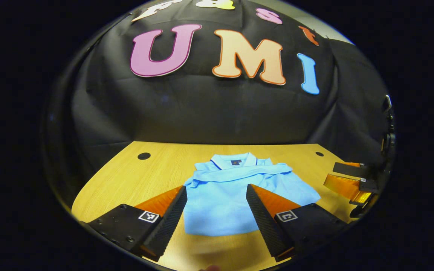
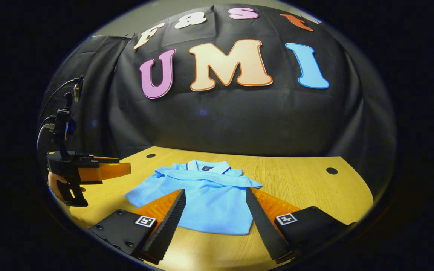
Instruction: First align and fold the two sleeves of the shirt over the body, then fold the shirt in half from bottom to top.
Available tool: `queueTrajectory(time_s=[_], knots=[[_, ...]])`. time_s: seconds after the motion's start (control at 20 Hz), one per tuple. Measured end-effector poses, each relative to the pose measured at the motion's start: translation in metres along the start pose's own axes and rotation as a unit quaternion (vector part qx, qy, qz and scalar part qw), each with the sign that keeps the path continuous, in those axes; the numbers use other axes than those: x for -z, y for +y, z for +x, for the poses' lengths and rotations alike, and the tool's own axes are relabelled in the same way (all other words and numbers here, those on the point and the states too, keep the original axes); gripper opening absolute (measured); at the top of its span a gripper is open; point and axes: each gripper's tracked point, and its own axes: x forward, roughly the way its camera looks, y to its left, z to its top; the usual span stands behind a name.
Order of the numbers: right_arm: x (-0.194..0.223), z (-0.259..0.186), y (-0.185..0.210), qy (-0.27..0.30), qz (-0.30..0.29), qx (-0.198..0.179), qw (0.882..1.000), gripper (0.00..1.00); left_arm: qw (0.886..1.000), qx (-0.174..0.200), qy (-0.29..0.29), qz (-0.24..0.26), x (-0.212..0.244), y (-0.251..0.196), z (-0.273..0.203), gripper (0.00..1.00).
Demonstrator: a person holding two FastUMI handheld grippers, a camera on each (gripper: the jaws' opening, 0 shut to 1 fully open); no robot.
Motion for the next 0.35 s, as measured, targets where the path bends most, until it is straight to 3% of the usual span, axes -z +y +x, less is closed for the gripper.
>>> queueTrajectory(time_s=[0.2, 0.35], knots=[[0.009, -0.037, -0.019, -0.021, -0.012, 0.037, 0.999, 0.99, 1.000, 0.004, -0.021, 0.010, 0.006, -0.015, -0.031, 0.96], [0.019, -0.061, -0.026, -0.029, 0.011, 0.046, 0.998, 0.99, 0.999, -0.023, -0.033, 0.016, 0.017, -0.005, -0.049, 0.96]])
